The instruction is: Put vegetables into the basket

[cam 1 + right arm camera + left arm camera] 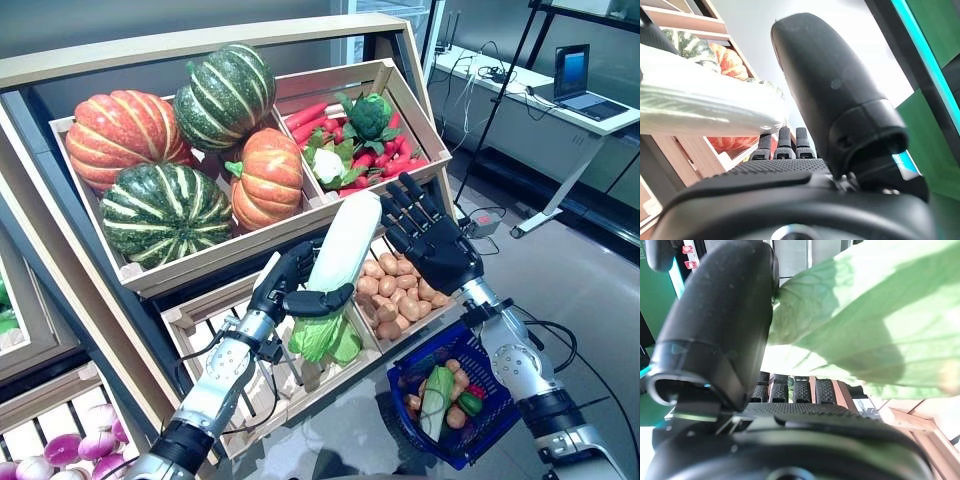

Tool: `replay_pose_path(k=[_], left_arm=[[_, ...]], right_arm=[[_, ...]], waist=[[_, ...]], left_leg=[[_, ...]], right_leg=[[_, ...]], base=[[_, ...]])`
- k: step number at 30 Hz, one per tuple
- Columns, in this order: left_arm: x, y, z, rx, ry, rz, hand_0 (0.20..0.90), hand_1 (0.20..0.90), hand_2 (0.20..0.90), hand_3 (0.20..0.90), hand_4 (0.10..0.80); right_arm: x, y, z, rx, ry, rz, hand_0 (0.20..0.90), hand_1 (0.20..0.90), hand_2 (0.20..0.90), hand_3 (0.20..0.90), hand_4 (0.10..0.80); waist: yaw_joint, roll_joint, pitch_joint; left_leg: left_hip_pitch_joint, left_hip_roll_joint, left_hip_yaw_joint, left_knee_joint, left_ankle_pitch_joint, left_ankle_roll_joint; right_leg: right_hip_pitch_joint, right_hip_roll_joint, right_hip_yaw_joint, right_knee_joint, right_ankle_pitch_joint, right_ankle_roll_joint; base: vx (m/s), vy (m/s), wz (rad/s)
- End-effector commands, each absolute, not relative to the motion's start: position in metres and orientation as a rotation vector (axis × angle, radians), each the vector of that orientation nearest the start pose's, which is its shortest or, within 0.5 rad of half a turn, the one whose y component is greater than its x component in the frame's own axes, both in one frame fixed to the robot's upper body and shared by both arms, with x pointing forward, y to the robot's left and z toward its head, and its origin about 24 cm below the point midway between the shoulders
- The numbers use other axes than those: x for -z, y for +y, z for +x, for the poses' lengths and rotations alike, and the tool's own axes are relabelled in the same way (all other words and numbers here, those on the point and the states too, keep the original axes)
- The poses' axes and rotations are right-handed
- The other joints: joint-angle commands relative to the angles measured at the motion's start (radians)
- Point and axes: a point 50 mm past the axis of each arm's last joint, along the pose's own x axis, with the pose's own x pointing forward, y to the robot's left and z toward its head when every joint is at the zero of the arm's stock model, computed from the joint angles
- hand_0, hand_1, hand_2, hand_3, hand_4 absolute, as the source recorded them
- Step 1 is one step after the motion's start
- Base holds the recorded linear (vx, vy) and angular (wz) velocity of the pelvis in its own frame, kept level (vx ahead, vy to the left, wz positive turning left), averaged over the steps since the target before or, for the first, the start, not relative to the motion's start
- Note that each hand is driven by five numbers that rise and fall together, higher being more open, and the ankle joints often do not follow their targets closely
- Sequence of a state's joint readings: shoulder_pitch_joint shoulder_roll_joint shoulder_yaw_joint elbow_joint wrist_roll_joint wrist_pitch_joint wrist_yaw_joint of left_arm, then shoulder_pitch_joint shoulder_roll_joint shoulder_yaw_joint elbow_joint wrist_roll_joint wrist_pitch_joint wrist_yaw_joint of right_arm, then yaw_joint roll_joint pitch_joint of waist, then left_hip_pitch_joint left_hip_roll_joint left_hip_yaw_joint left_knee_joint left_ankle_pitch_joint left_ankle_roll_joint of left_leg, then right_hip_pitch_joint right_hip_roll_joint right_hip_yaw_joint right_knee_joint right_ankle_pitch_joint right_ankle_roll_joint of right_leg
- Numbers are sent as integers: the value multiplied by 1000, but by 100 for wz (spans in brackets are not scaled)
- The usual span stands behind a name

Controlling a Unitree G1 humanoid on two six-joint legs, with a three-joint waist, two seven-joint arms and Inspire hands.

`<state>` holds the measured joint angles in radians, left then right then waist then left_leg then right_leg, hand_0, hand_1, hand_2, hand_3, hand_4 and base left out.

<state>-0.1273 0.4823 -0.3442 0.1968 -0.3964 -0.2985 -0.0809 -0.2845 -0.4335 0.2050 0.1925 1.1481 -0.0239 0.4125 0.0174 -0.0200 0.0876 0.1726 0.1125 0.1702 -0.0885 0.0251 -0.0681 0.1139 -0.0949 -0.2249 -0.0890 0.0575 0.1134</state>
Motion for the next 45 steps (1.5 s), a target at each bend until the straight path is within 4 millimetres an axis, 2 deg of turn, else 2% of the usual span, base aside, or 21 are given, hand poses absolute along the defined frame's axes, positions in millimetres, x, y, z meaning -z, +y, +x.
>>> replay_pose_path(k=[1, 7, 14, 22, 23, 24, 25, 45], left_arm=[[-131, 117, 284, 580, -548, 171, 300, 300, 300, 300, 400], [-140, 114, 283, 529, -610, 240, 300, 300, 300, 300, 400], [-144, 109, 282, 492, -640, 257, 300, 300, 300, 300, 400], [-142, 105, 282, 517, -619, 218, 300, 300, 300, 300, 400], [-142, 105, 282, 519, -617, 218, 300, 300, 300, 300, 400], [-142, 105, 282, 522, -615, 217, 300, 300, 300, 300, 400], [-141, 104, 282, 524, -613, 217, 300, 300, 300, 300, 400], [-137, 105, 282, 535, -592, 213, 300, 300, 300, 300, 400]], right_arm=[[-134, -142, 323, -615, -232, 667, 900, 900, 900, 900, 800], [-130, -152, 329, -407, -247, 525, 900, 900, 900, 900, 800], [-135, -149, 332, -268, -276, 506, 900, 900, 900, 900, 800], [-147, -133, 330, -364, -328, 609, 900, 900, 900, 900, 800], [-149, -134, 330, -363, -336, 616, 742, 742, 742, 742, 695], [-149, -134, 331, -357, -341, 618, 396, 396, 396, 396, 464], [-151, -134, 331, -364, -351, 621, 300, 300, 300, 300, 400], [-149, -143, 331, -361, -359, 682, 300, 300, 300, 300, 400]], waist=[[-1, -16, -62], [-6, -16, -57], [-8, -12, -52], [-3, -9, -50], [-2, -8, -50], [-1, -8, -51], [1, -8, -50], [-6, -11, -56]], left_leg=[[-22, -13, -17, 1, -48, 1], [-22, -13, -17, 1, -48, 2], [-22, -16, -18, 1, -50, 4], [-26, -18, -23, 1, -49, 4], [-26, -18, -24, 1, -50, 4], [-27, -18, -24, 1, -50, 4], [-27, -18, -26, 1, -50, 4], [-25, -14, -21, 1, -51, 2]], right_leg=[[46, -27, 15, 6, -39, 5], [43, -28, 24, 6, -35, 6], [42, -29, 32, 5, -32, 6], [39, -31, 31, 6, -32, 6], [40, -31, 30, 6, -32, 6], [40, -31, 29, 6, -33, 6], [41, -31, 28, 6, -33, 6], [37, -28, 36, 2, -29, 8]], base=[[0, 0, 0], [0, 0, 0], [0, 0, 0], [0, 0, 0], [0, 0, 0], [0, 0, 0], [0, 0, 0], [0, 0, 0]])
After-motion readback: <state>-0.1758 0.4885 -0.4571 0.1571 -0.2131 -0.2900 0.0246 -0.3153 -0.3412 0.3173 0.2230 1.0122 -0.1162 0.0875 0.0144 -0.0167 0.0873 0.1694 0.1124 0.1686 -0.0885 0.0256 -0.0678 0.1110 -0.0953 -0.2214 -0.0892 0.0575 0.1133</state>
